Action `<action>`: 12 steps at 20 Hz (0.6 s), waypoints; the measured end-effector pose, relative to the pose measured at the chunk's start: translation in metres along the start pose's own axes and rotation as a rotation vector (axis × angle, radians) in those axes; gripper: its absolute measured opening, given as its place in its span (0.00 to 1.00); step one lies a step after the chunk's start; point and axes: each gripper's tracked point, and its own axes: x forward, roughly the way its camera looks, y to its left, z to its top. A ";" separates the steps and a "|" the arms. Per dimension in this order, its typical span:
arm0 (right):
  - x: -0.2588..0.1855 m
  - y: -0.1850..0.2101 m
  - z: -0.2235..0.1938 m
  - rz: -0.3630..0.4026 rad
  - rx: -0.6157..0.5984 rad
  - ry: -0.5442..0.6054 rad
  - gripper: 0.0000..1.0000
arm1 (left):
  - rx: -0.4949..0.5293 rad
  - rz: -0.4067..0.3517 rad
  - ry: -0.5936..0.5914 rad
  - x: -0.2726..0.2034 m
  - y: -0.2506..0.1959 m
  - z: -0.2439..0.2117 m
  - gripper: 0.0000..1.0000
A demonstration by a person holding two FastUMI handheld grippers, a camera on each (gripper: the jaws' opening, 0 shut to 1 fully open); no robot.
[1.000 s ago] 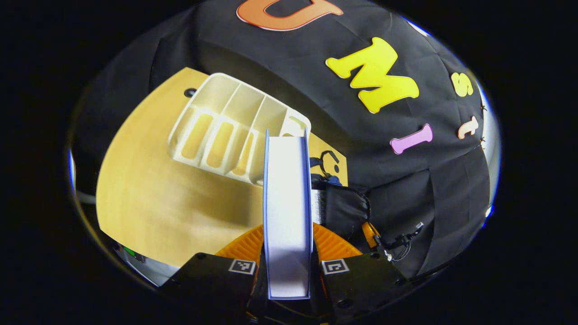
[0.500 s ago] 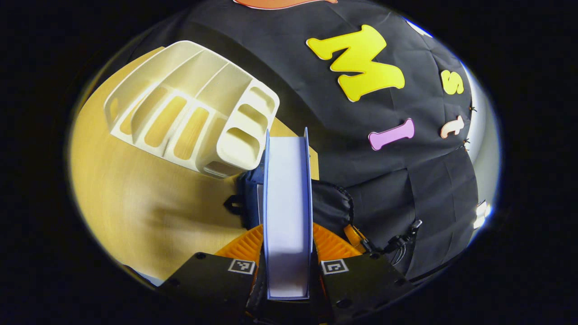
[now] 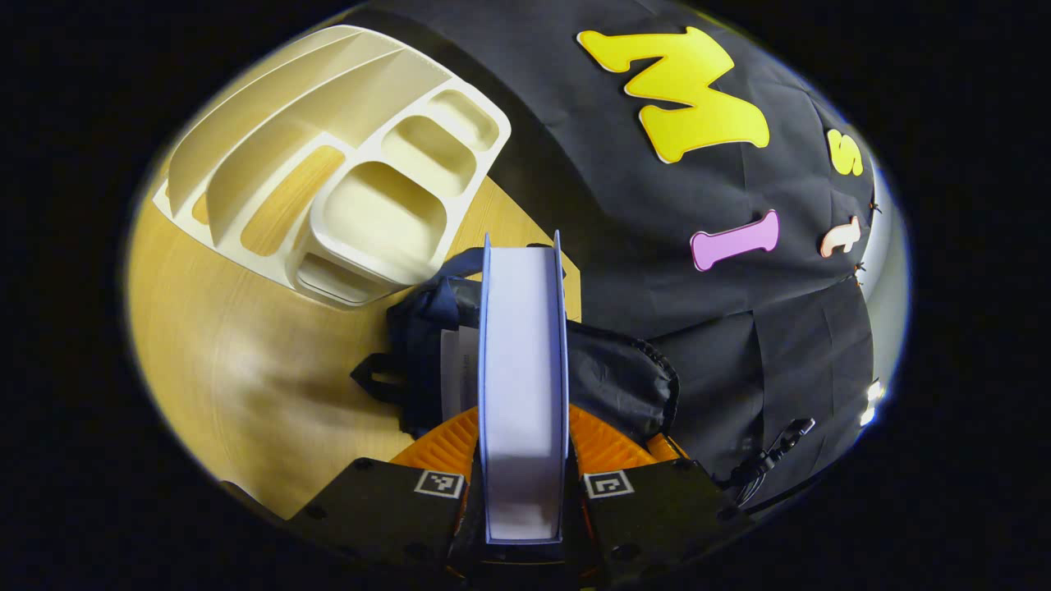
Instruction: Open the schoolbag, grab two books from the bookshelf and put them into the schoolbag.
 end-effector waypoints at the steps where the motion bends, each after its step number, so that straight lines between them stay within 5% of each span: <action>1: 0.000 -0.001 -0.001 -0.001 -0.004 0.002 0.00 | -0.008 -0.006 0.000 0.007 0.000 -0.002 0.39; 12: -0.002 -0.017 0.021 -0.021 -0.022 -0.016 0.00 | 0.026 -0.027 0.012 0.069 -0.011 -0.029 0.39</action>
